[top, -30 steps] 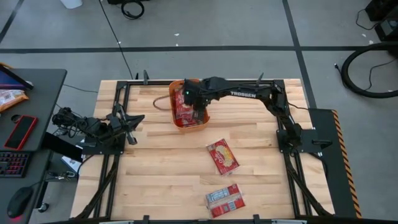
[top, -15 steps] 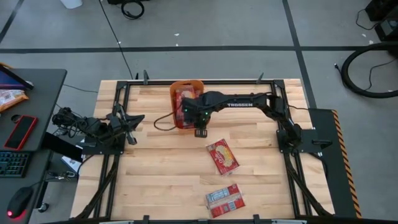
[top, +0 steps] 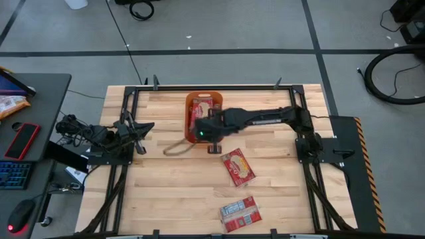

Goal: Sort popcorn bags into baskets
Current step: Move the bottom popcorn bag to the center of the table

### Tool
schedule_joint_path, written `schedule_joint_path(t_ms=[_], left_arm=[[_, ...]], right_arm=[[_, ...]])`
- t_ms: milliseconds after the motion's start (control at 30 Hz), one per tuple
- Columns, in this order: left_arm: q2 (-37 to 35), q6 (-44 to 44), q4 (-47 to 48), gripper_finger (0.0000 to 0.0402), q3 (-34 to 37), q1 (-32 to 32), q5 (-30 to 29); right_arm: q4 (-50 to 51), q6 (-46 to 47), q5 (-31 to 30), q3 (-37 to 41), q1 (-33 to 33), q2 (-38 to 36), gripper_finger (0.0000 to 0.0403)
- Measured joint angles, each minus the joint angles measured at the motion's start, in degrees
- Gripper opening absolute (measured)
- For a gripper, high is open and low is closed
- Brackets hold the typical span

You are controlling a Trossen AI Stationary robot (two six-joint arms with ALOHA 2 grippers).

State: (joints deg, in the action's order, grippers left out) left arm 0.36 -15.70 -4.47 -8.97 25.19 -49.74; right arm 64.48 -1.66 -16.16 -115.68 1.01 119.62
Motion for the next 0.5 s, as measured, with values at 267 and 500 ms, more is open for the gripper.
schedule_joint_path(t_ms=[267,500], left_arm=[[0.0,0.0,0.0,0.0013,0.0,0.0,0.0],[0.0,-0.1,-0.5,0.0013,0.0,0.0,0.0]], right_arm=[[1.0,3.5,10.3,0.2,12.0,-2.2,0.0083],[-11.8,5.1,24.8,9.8,24.3,-1.9,0.0083]])
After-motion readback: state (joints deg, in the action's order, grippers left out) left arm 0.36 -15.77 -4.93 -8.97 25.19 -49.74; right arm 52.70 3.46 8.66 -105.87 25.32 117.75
